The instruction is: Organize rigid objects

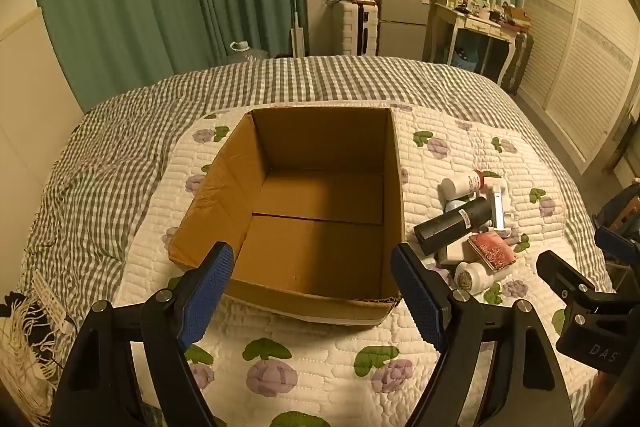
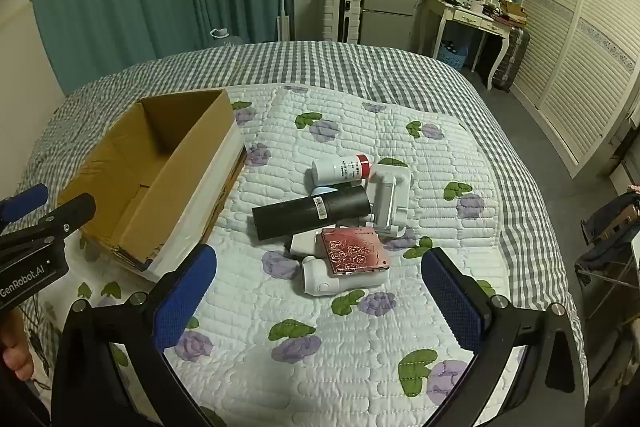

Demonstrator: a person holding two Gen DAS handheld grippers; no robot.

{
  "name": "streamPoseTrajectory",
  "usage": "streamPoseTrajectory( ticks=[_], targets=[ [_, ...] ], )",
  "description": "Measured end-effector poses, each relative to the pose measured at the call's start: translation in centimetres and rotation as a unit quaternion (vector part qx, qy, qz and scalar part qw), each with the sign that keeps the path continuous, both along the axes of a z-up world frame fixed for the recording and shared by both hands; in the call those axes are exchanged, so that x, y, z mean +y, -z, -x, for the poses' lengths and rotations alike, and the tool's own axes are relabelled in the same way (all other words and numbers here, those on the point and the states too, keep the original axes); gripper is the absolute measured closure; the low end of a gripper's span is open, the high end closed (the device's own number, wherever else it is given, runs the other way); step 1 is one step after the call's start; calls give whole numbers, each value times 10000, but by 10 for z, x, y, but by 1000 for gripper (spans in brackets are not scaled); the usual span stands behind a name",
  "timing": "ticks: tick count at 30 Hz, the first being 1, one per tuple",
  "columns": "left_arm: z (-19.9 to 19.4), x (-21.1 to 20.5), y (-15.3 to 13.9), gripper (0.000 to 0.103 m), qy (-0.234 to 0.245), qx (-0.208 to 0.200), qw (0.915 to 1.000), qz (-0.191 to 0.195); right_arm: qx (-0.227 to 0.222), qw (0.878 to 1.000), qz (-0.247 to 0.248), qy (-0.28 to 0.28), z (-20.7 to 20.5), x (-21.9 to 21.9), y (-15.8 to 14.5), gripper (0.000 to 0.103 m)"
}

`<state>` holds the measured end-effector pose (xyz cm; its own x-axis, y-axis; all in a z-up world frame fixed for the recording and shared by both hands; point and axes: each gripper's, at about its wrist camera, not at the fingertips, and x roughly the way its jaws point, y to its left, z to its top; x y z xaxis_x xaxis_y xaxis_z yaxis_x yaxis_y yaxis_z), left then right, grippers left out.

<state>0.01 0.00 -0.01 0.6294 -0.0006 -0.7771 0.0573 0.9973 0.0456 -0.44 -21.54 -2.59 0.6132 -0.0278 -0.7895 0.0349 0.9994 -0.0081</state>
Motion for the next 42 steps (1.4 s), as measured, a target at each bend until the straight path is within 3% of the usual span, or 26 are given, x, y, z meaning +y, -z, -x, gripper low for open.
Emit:
streamPoseTrajectory(
  ticks=[42],
  targets=[
    [3, 0, -2, 19, -2, -49, 10000, 21, 35, 10000, -45, -52, -2, 5, 1, 0]
  ],
)
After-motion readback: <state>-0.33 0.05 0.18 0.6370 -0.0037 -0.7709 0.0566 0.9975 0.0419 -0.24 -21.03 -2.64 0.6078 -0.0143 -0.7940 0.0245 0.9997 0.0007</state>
